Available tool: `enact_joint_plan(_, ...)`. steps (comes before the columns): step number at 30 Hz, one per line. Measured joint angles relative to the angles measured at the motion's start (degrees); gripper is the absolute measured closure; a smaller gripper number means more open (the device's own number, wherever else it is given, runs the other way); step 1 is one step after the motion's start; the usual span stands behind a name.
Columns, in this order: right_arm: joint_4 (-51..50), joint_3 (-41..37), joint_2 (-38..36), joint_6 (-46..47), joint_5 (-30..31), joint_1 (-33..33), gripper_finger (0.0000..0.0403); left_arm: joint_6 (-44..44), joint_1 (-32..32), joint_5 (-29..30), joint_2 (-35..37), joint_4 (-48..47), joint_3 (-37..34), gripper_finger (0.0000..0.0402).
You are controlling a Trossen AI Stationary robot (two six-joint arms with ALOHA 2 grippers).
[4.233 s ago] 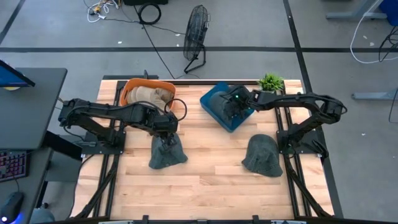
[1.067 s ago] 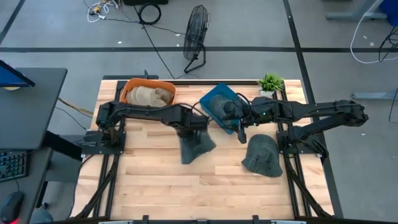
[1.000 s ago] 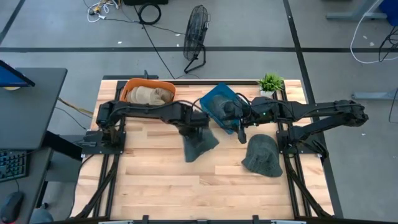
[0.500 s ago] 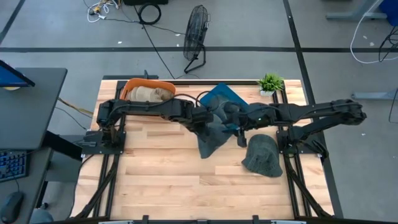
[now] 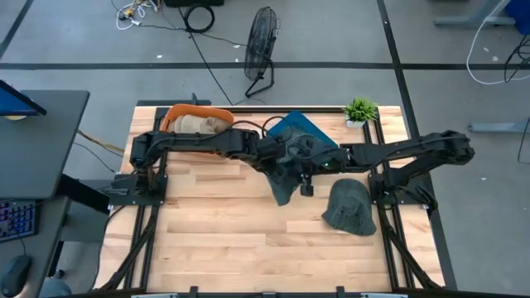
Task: Pick & Place hat
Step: Put the left gray cap into the blue bin
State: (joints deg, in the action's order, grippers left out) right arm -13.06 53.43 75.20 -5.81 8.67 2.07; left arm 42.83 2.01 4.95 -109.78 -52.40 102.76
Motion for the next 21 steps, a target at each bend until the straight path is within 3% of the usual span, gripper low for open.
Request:
enact_joint_plan(4, 0.34, 0.02, 1.36, -5.43, 4.55, 0.02, 0.0237, -0.97, -0.37, 0.06, 0.00, 0.27, -0.02, 0.0393)
enact_joint_plan(21, 2.91, 0.02, 0.94, -20.32, 8.67, -0.09, 0.0237, -10.38, -0.56, -4.62, 0.00, 3.21, -0.02, 0.0382)
